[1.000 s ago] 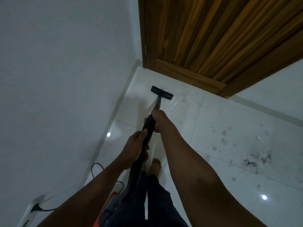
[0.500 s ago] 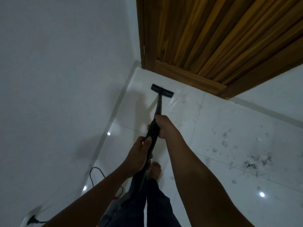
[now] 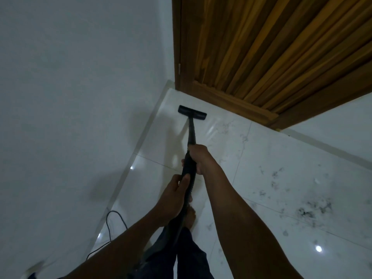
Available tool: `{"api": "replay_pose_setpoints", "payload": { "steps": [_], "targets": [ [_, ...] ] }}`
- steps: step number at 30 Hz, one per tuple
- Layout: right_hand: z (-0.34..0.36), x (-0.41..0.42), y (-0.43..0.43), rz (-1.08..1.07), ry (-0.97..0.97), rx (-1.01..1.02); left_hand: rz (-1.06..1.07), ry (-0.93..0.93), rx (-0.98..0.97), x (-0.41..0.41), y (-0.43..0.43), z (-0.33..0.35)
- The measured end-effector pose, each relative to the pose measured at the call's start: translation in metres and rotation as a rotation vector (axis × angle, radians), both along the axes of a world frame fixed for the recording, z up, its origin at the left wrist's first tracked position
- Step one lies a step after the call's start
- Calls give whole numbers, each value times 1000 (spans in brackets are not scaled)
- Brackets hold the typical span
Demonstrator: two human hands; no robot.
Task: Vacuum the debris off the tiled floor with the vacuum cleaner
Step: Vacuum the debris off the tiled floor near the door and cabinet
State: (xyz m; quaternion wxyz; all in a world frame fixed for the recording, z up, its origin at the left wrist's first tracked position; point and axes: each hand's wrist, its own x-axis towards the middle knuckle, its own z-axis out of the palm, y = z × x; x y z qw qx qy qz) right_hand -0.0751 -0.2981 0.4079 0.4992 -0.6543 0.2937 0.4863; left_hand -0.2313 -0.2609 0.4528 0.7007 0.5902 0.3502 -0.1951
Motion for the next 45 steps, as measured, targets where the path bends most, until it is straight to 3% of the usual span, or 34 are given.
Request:
{"api": "replay_pose_setpoints", "payload": {
  "steps": [7,17,26,36,40,45],
  "targets": [
    [1,14,29,157,-8,-12,83,24,11,15,15,-1],
    [-18,31,91,198,-25,-63,181,72,41,35,70,-18],
    [-21,42,132,124,-20,-27,227,-29,115,40,106,-21],
    [-33,39,142,-41,-17,-61,253,62,106,46,124,-23],
    [-20,19,124,-86,76,-55,186,-25,109,20,112,-4],
    [3,6,79,-168,17,89,140,-37,68,12,86,0]
  ]
}}
